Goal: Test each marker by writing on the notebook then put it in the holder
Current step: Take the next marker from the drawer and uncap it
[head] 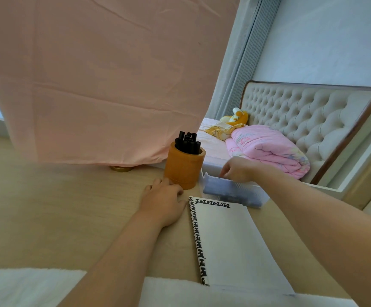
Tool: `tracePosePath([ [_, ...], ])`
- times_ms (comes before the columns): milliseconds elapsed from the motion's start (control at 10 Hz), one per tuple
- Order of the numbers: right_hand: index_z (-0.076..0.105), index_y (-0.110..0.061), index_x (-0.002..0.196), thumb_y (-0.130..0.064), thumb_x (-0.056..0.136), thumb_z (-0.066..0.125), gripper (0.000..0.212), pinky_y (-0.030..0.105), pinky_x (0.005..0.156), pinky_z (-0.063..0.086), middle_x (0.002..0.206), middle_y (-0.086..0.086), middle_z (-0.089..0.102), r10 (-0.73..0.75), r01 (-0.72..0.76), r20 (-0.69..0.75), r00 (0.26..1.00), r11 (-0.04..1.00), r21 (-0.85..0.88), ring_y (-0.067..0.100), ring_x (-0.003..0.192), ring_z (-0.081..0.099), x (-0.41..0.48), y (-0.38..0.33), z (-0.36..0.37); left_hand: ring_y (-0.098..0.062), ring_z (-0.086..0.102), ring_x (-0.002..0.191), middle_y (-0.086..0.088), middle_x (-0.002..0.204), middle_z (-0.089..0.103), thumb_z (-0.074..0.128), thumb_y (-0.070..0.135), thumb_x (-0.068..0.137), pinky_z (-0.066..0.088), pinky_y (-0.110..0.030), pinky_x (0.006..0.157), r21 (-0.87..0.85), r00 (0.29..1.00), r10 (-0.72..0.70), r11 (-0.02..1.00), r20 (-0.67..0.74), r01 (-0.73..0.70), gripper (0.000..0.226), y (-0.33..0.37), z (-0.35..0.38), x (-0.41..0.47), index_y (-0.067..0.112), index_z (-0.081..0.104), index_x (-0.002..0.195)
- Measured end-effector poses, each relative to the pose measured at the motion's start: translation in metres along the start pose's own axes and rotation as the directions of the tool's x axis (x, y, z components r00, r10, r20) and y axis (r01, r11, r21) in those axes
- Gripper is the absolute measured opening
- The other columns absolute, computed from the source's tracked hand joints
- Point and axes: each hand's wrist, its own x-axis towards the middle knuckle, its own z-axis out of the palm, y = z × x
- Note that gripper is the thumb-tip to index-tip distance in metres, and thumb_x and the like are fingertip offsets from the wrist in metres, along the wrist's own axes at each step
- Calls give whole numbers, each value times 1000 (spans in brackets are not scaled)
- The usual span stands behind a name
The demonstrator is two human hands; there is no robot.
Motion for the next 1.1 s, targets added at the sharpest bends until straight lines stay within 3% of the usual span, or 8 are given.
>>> tracePosePath([
  [200, 65, -33, 128, -22, 95, 62, 34, 32, 98, 51, 124, -5, 60, 50, -38, 175, 983, 997, -69, 19, 114, 54, 21, 0, 2, -18, 36, 125, 6, 135, 48, 50, 52, 94, 31, -39, 106, 1, 1000, 2, 1000, 5, -2, 39, 1, 0, 2, 35, 57, 128],
  [400, 64, -25, 124, -32, 91, 63, 34, 38, 93, 54, 112, 0, 64, 83, -47, 124, 989, 963, -266, 18, 100, 60, 40, -7, 10, -17, 36, 127, 5, 136, 48, 49, 53, 94, 31, -40, 106, 20, 1000, 3, 1000, -2, -3, 39, 1, 0, 4, 35, 57, 127],
  [500, 58, -27, 128, -31, 92, 57, 36, 40, 98, 50, 116, 0, 61, 72, -8, 186, 980, 946, -323, 18, 104, 57, 40, -8, 8, -17, 35, 127, 5, 136, 48, 49, 52, 94, 31, -41, 106, 20, 1000, 3, 1000, 1, -3, 39, 1, 0, 3, 35, 57, 127],
  [700, 62, -21, 118, -15, 95, 61, 24, 35, 94, 53, 114, 4, 61, -66, 70, 24, 998, 971, -230, 22, 103, 58, 29, -7, 10, -17, 35, 128, 5, 135, 49, 50, 52, 94, 30, -40, 106, 20, 1000, 10, 1000, -10, -9, 39, 0, 1, 3, 35, 57, 128],
  [800, 68, -26, 101, -21, 89, 72, 13, 26, 78, 52, 103, 1, 66, -145, 127, -119, 982, 981, -146, 18, 91, 60, 20, -2, 7, -18, 36, 127, 5, 135, 49, 49, 52, 94, 31, -40, 105, 26, 1000, 14, 1000, -26, -14, 38, 1, 1, 3, 35, 57, 127],
  [900, 70, -31, 105, -30, 90, 69, 15, 28, 79, 50, 101, -2, 68, -184, 168, -207, 961, 981, -95, 16, 88, 60, 2, 4, -5, -16, 41, 122, 7, 132, 53, 51, 46, 94, 36, -38, 103, -18, 996, 29, 999, -79, -31, 35, 3, 0, 3, 34, 56, 127],
  [1000, 71, -30, 112, -33, 93, 63, 21, 32, 86, 52, 103, -7, 68, -194, 193, -297, 935, 981, -33, 15, 91, 60, -24, 10, -14, -13, 48, 112, 9, 125, 57, 55, 37, 94, 44, -36, 96, -84, 976, 88, 991, -199, -106, 32, 10, -4, 2, 32, 58, 125],
  [1100, 74, -25, 108, -29, 93, 61, 20, 26, 76, 51, 96, -6, 70, -205, 262, -388, 899, 960, 99, 14, 85, 62, -52, 14, -10, -8, 50, 105, 11, 120, 58, 58, 33, 94, 49, -33, 89, -133, 940, 128, 975, -317, -177, 33, 19, -8, 1, 30, 57, 126],
])
